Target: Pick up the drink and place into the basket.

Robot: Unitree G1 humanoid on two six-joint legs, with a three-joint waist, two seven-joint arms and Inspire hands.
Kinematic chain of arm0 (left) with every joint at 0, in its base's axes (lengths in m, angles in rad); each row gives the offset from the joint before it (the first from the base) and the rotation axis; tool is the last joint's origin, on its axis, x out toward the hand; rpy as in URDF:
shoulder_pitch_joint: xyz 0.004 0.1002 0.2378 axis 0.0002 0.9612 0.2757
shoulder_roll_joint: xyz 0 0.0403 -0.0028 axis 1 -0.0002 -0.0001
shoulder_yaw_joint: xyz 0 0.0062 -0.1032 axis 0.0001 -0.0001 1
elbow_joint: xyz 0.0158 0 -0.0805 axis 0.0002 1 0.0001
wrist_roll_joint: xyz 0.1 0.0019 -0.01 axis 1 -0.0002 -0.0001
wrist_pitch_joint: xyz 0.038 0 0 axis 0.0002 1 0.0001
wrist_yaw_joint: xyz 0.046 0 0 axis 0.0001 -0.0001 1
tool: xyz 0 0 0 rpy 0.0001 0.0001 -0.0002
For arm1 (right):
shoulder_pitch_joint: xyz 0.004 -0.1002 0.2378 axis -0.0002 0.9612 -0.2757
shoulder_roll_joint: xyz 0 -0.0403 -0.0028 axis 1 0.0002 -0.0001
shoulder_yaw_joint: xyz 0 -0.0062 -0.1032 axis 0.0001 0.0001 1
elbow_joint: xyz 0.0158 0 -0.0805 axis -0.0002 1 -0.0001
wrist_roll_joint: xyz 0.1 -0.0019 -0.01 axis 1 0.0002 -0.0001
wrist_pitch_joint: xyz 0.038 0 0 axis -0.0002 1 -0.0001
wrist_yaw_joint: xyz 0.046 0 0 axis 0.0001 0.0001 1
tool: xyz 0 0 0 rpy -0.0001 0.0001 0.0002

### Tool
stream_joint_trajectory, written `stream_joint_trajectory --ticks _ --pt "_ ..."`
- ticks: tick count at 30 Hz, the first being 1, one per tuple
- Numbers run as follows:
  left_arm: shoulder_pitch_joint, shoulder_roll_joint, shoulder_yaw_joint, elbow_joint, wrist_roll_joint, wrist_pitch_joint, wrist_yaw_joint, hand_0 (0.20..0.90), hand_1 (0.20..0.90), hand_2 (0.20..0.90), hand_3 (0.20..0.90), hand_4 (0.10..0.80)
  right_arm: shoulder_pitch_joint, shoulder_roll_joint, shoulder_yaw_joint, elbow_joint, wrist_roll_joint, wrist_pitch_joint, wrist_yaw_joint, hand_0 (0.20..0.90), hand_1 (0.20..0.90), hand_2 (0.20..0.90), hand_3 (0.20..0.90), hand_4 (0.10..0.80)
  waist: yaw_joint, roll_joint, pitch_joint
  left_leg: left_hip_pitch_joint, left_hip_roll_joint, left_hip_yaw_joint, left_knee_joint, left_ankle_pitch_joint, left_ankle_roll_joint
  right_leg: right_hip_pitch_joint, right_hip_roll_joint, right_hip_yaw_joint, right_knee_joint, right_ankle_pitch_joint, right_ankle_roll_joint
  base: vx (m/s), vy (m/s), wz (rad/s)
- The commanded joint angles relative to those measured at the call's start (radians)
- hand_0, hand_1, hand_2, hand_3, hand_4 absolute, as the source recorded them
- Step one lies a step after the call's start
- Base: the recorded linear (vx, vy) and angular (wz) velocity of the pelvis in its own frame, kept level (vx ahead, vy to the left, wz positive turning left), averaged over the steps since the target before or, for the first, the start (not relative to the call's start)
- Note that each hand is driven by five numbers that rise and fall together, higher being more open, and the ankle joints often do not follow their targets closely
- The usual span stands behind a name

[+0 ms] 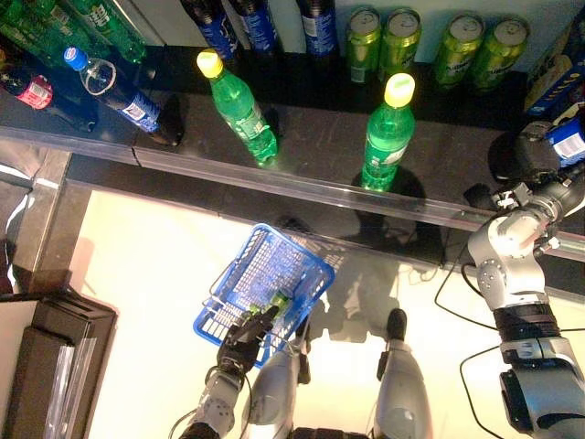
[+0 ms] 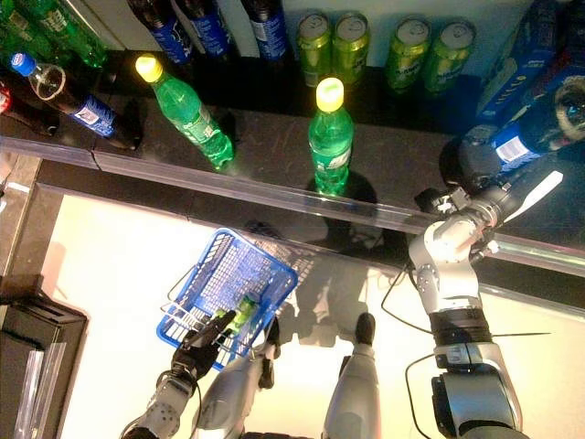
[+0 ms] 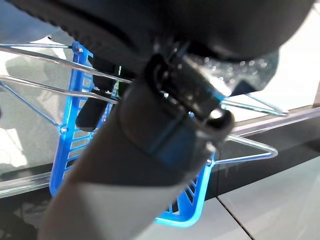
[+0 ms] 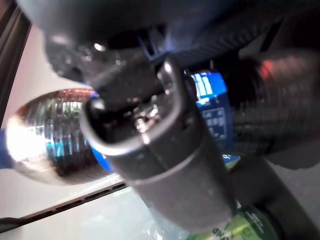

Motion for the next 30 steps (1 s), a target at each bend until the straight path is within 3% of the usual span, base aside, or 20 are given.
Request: stream_joint_trajectory --ticks 1,12,18,30 --pt "0.086 0.073 -0.017 -0.084 -0.027 -0.034 -0.022 0.300 0.300 0.300 0.200 0.100 -0.108 -0.109 -0.057 -0.100 -0.062 -0.087 -0.006 0.300 0.300 0.300 0.200 0.100 0.013 -0.019 -0.017 -0.064 -0.011 -0.079 0.225 -0.105 0.013 0.004 -0.019 -0.090 0.092 -0.043 -0.081 0.000 0.000 0.00" --pt "0.122 0.062 0.026 -0.090 -0.052 -0.045 -0.026 0.300 0.300 0.300 0.200 0.100 0.004 -0.071 -0.087 -0.198 -0.113 -0.085 0.046 0.300 0.300 0.300 0.200 0.100 0.014 -0.036 -0.056 -0.038 -0.010 -0.078 0.287 -0.144 0.016 0.043 -0.017 -0.106 0.154 -0.090 -0.103 0.008 0.001 0.01" --pt "0.179 0.044 0.114 -0.112 -0.053 -0.049 0.006 0.300 0.300 0.300 0.200 0.100 0.165 0.001 -0.093 -0.356 -0.194 -0.081 0.126 0.300 0.300 0.300 0.200 0.100 0.010 -0.060 -0.131 0.023 0.001 -0.080 0.305 -0.163 0.011 0.111 -0.005 -0.118 0.191 -0.132 -0.114 0.119 0.001 0.07" --pt "0.276 0.012 0.214 -0.219 -0.037 -0.122 0.001 0.300 0.300 0.300 0.200 0.100 0.477 0.039 -0.089 -0.632 -0.213 -0.124 0.386 0.300 0.300 0.300 0.200 0.100 -0.010 -0.076 -0.255 0.172 0.012 -0.062 0.187 -0.146 -0.005 0.239 0.021 -0.115 0.129 -0.157 -0.094 0.089 0.028 0.03"
